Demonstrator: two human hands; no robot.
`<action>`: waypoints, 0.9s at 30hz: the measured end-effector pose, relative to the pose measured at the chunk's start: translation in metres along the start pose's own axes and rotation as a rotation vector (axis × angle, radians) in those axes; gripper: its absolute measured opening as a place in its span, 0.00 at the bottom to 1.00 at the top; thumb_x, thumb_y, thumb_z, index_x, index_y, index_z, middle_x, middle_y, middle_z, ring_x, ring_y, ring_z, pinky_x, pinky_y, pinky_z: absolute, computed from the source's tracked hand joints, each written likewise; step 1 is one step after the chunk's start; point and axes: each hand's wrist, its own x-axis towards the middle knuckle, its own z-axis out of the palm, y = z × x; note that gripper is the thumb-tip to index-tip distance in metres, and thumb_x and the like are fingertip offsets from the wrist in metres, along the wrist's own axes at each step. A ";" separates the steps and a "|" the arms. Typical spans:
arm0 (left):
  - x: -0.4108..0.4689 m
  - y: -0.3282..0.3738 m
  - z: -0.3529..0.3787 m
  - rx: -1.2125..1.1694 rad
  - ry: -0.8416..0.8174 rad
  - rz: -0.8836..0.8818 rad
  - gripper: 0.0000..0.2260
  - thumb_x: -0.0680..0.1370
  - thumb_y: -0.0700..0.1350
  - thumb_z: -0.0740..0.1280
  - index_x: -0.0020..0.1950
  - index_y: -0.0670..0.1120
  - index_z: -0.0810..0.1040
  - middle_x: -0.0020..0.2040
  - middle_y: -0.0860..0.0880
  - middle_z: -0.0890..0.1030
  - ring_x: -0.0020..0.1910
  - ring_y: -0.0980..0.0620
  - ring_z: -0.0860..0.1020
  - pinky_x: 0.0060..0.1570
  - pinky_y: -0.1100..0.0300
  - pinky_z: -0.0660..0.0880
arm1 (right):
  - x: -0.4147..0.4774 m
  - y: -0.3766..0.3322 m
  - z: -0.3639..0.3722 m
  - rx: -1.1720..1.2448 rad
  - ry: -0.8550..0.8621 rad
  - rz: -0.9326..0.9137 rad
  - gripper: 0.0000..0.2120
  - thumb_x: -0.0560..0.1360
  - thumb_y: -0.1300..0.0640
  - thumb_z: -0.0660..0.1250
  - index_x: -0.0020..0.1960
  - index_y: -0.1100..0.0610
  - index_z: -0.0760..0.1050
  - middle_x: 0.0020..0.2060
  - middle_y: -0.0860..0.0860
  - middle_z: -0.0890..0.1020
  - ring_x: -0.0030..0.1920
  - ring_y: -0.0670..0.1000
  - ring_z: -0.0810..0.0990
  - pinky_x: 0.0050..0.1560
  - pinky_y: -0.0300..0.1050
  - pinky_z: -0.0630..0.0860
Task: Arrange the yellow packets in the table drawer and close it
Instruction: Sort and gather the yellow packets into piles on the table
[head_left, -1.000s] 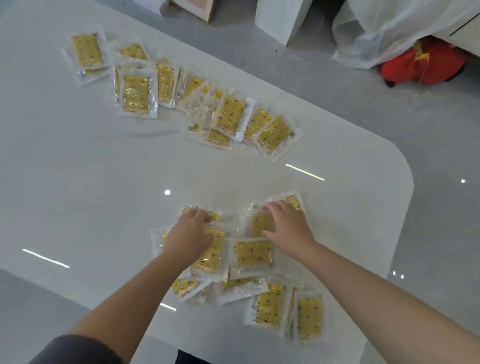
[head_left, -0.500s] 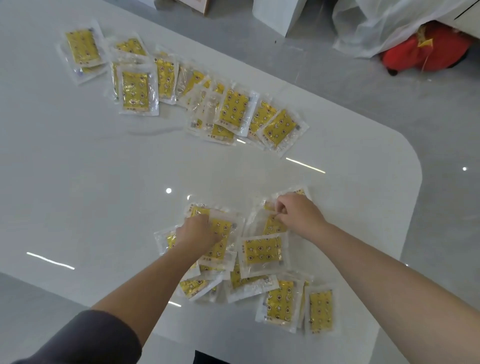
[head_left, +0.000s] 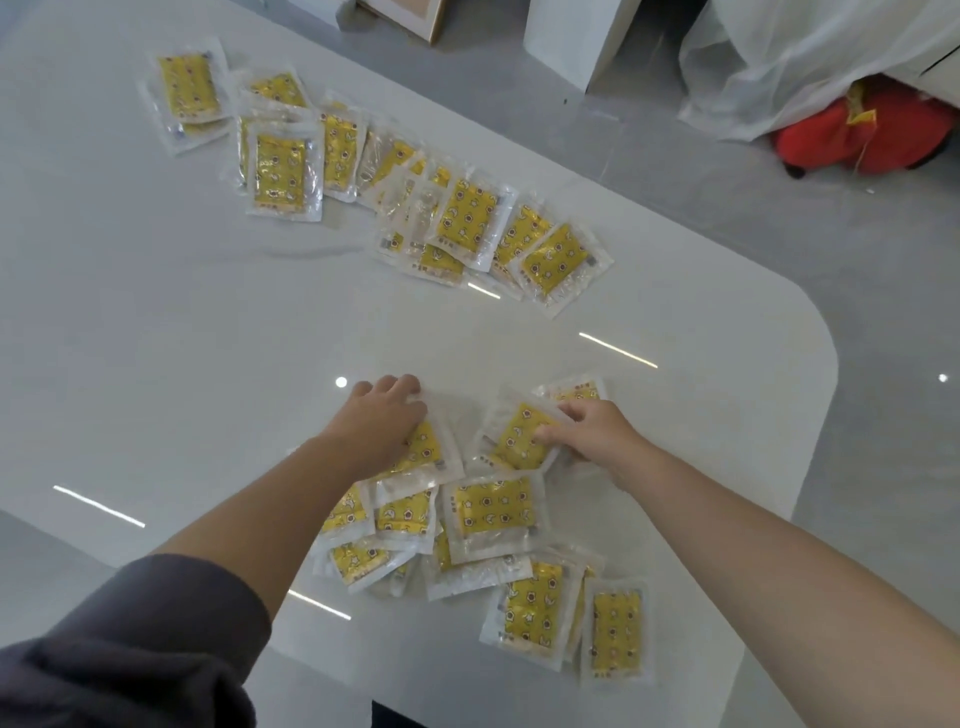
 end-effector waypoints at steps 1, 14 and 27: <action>0.001 0.002 -0.001 0.041 0.004 0.007 0.16 0.76 0.45 0.64 0.64 0.50 0.73 0.67 0.49 0.66 0.63 0.48 0.69 0.64 0.52 0.65 | 0.000 0.001 0.001 0.126 0.017 0.022 0.10 0.71 0.59 0.74 0.51 0.58 0.80 0.40 0.53 0.81 0.35 0.51 0.74 0.34 0.42 0.71; 0.000 -0.009 -0.024 -0.079 0.138 -0.058 0.06 0.78 0.39 0.61 0.43 0.48 0.68 0.41 0.53 0.76 0.40 0.50 0.75 0.45 0.61 0.64 | 0.000 -0.018 -0.020 0.500 -0.160 0.033 0.16 0.72 0.66 0.71 0.60 0.64 0.76 0.51 0.59 0.83 0.49 0.57 0.83 0.50 0.56 0.81; 0.004 -0.012 -0.011 0.016 -0.079 0.068 0.10 0.76 0.40 0.65 0.57 0.47 0.74 0.60 0.49 0.70 0.55 0.51 0.72 0.53 0.58 0.72 | 0.014 0.018 -0.019 -0.462 0.404 -0.066 0.14 0.68 0.60 0.68 0.31 0.55 0.63 0.43 0.55 0.72 0.34 0.55 0.72 0.31 0.42 0.62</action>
